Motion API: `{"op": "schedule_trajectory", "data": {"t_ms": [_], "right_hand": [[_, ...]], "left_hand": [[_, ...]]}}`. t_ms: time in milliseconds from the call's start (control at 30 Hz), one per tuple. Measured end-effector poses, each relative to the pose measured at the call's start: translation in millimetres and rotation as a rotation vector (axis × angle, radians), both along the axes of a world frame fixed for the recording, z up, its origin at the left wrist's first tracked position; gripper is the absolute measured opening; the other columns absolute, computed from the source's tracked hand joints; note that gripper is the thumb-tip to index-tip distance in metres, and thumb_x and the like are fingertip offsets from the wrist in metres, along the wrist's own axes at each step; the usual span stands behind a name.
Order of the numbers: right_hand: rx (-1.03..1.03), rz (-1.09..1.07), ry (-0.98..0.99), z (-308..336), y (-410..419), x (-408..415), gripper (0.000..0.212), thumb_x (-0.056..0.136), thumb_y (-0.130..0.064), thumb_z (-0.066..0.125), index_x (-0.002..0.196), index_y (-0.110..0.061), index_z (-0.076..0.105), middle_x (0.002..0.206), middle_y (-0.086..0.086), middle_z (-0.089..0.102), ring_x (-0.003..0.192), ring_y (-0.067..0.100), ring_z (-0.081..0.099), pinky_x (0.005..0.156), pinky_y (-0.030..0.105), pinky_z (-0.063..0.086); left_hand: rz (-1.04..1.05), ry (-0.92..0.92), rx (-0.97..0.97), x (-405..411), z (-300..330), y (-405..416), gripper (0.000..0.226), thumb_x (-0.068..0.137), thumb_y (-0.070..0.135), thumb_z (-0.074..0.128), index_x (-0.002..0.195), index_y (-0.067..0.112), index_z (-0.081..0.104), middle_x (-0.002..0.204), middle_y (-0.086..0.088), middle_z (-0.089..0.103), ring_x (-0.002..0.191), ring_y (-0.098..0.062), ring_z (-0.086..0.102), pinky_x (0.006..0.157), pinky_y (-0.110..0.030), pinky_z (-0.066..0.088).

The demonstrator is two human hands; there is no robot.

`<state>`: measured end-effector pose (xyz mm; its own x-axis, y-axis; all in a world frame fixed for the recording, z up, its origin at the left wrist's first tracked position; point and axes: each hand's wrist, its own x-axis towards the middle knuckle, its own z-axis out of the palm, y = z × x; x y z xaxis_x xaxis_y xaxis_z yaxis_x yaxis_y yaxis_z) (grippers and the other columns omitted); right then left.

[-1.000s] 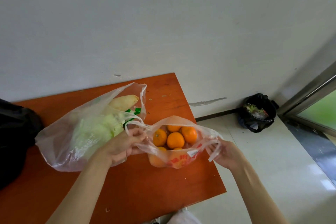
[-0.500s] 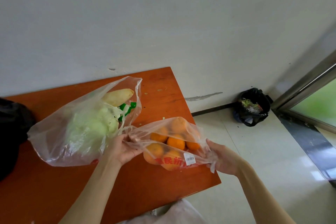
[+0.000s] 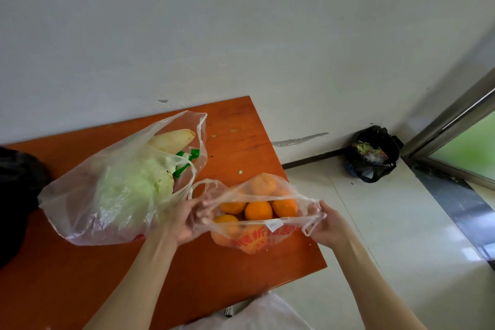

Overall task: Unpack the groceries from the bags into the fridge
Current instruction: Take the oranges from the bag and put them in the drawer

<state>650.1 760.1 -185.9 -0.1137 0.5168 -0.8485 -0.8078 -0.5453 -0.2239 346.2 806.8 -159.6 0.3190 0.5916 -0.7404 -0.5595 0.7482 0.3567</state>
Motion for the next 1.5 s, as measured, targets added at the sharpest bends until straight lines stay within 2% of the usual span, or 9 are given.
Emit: {"op": "schedule_trajectory", "data": {"t_ms": [167,333,467,567,767,933,1100,1267,1500], "right_hand": [[-0.095,0.047,0.055,-5,6,-16,0.052,0.095,-0.048,0.037,0.132,-0.012,0.042,0.126,0.017,0.056,0.110,0.034,0.055,0.082,0.048,0.049],[0.142,0.209,-0.114,4,6,-11,0.051,0.096,-0.050,0.030,0.123,-0.010,0.048,0.119,0.021,0.056,0.102,0.036,0.056,0.070,0.045,0.057],[0.127,0.392,-1.196,15,5,-9,0.039,0.092,-0.037,0.054,0.118,-0.008,0.055,0.114,0.011,0.060,0.093,0.020,0.057,0.077,0.032,0.049],[0.399,0.346,-1.803,34,7,-18,0.022,0.091,-0.022,0.058,0.109,-0.011,0.061,0.111,0.006,0.055,0.097,0.019,0.053,0.084,0.033,0.047],[0.830,1.093,-1.822,42,6,-57,0.024,0.096,-0.026,0.044,0.117,-0.017,0.052,0.118,0.002,0.056,0.104,0.018,0.054,0.090,0.030,0.043],[0.540,1.474,-1.924,21,13,-39,0.065,0.083,-0.044,0.057,0.137,-0.023,0.028,0.141,0.002,0.035,0.125,0.025,0.038,0.101,0.039,0.034],[0.625,1.541,-1.817,-2,20,-24,0.117,0.059,-0.072,0.067,0.145,-0.030,-0.001,0.154,0.001,0.009,0.141,0.028,0.014,0.112,0.048,0.026],[0.735,1.595,-1.657,-18,24,-16,0.119,0.058,-0.079,0.060,0.143,-0.033,-0.010,0.155,0.001,0.005,0.142,0.027,0.012,0.110,0.054,0.027],[0.773,1.134,-1.864,1,23,-15,0.045,0.087,-0.039,0.059,0.129,-0.023,0.053,0.128,0.002,0.055,0.116,0.022,0.047,0.098,0.035,0.039]], "left_hand": [[0.314,0.037,-0.023,16,-7,5,0.033,0.097,0.015,0.036,0.076,0.014,0.061,0.040,0.003,0.046,0.027,-0.004,0.032,0.028,-0.015,0.020],[0.085,0.342,0.117,12,11,7,0.019,0.094,0.020,0.051,0.100,0.004,0.060,0.079,-0.009,0.061,0.057,-0.014,0.062,0.047,-0.025,0.051],[-0.595,1.324,0.468,15,46,-7,0.039,0.091,0.033,0.053,0.123,0.009,0.053,0.103,-0.008,0.064,0.081,-0.015,0.060,0.067,-0.027,0.048],[-0.448,1.772,0.917,30,65,-16,0.047,0.091,0.027,0.053,0.133,0.009,0.040,0.123,-0.009,0.057,0.106,-0.020,0.057,0.083,-0.029,0.048],[-0.773,1.647,1.694,70,42,-20,0.027,0.084,0.021,0.040,0.090,0.016,0.066,0.091,0.001,0.067,0.091,-0.019,0.061,0.083,-0.030,0.047],[-1.325,1.760,1.551,50,6,-1,0.051,0.056,0.039,0.079,0.101,0.019,0.066,0.113,-0.005,0.065,0.120,-0.032,0.052,0.104,-0.054,0.032],[-1.729,1.895,1.218,36,11,17,0.105,0.076,0.071,0.045,0.148,0.011,-0.005,0.155,-0.011,-0.016,0.141,-0.024,-0.021,0.112,-0.056,-0.011],[-1.691,1.753,1.128,39,-5,16,0.103,0.079,0.062,0.053,0.147,0.013,-0.007,0.155,-0.010,-0.017,0.141,-0.023,-0.021,0.113,-0.055,-0.010],[-1.069,1.678,1.575,67,-12,5,0.045,0.073,0.038,0.072,0.111,0.016,0.063,0.109,-0.003,0.063,0.109,-0.026,0.056,0.091,-0.048,0.041]]}}
